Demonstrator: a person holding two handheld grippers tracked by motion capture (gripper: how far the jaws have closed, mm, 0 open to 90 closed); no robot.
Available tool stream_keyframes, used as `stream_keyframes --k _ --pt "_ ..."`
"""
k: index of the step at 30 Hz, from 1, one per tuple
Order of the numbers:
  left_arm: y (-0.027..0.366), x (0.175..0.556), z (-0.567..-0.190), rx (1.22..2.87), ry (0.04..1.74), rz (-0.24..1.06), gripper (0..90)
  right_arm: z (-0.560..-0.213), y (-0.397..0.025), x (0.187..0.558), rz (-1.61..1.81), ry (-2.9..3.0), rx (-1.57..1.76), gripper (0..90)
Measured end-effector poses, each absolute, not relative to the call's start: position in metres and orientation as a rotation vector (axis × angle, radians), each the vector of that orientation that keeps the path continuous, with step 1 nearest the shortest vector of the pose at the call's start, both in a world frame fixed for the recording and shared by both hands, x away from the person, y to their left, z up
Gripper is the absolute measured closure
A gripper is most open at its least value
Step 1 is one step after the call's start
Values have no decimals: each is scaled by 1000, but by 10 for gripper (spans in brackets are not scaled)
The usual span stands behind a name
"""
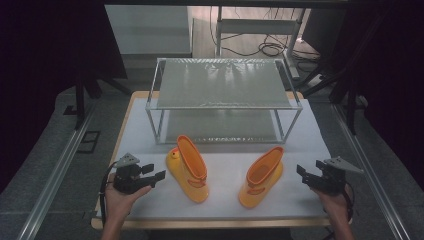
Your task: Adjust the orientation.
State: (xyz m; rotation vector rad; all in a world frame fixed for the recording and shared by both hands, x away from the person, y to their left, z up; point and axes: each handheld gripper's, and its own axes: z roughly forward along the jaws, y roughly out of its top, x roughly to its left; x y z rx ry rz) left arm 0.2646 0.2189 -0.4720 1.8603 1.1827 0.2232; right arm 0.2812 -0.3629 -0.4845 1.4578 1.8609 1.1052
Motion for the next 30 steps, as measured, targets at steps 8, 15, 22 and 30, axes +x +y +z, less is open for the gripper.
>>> stream_keyframes --k 8,15,22,30 --pt "214 265 -473 1837 1205 198 592 -486 -367 278 1178 1889 1434 321" --pt "212 262 -471 1849 1208 165 897 -489 -366 277 1182 1905 1432 329" --pt "198 257 -471 1927 1160 103 900 -494 -369 278 1194 1893 1464 333" --pt "164 221 -485 1989 1087 98 899 -496 -374 279 1199 1858 1491 343"
